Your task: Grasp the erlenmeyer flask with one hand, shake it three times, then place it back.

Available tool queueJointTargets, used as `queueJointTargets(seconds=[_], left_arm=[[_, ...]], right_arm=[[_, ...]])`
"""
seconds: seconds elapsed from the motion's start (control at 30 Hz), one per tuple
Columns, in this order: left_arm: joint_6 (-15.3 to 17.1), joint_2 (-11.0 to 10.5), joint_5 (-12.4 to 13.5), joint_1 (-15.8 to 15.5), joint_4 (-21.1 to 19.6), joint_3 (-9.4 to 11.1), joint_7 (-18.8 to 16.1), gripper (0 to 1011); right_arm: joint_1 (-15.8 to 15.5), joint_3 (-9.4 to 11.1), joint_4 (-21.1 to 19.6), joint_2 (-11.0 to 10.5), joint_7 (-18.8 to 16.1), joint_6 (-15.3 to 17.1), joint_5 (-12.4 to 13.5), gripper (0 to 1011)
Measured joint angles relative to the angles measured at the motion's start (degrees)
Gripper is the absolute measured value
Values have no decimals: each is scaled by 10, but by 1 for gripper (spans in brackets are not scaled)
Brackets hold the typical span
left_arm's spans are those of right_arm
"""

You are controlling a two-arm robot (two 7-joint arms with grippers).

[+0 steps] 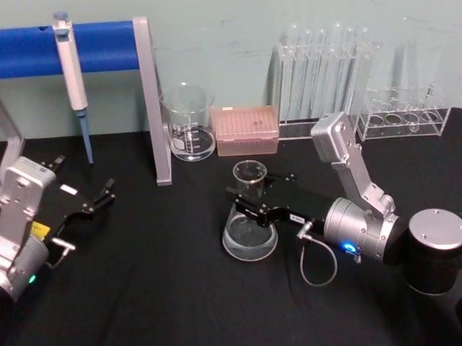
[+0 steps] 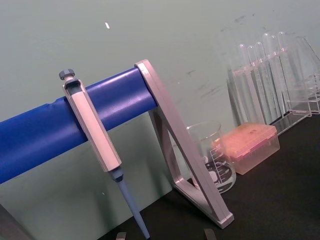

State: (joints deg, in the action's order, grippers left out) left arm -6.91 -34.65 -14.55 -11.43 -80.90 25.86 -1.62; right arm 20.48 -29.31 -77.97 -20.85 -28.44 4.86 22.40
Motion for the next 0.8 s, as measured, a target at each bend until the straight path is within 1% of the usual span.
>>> queueJointTargets(seconds=[0.2, 0.8], left_arm=[[0, 0, 0, 0, 0, 0, 0, 1001], [0, 0, 0, 0, 0, 0, 0, 1001]], right_arm=[[0, -2, 6, 2, -2, 1, -3, 451], [-2, -1, 7, 4, -1, -2, -5, 451]])
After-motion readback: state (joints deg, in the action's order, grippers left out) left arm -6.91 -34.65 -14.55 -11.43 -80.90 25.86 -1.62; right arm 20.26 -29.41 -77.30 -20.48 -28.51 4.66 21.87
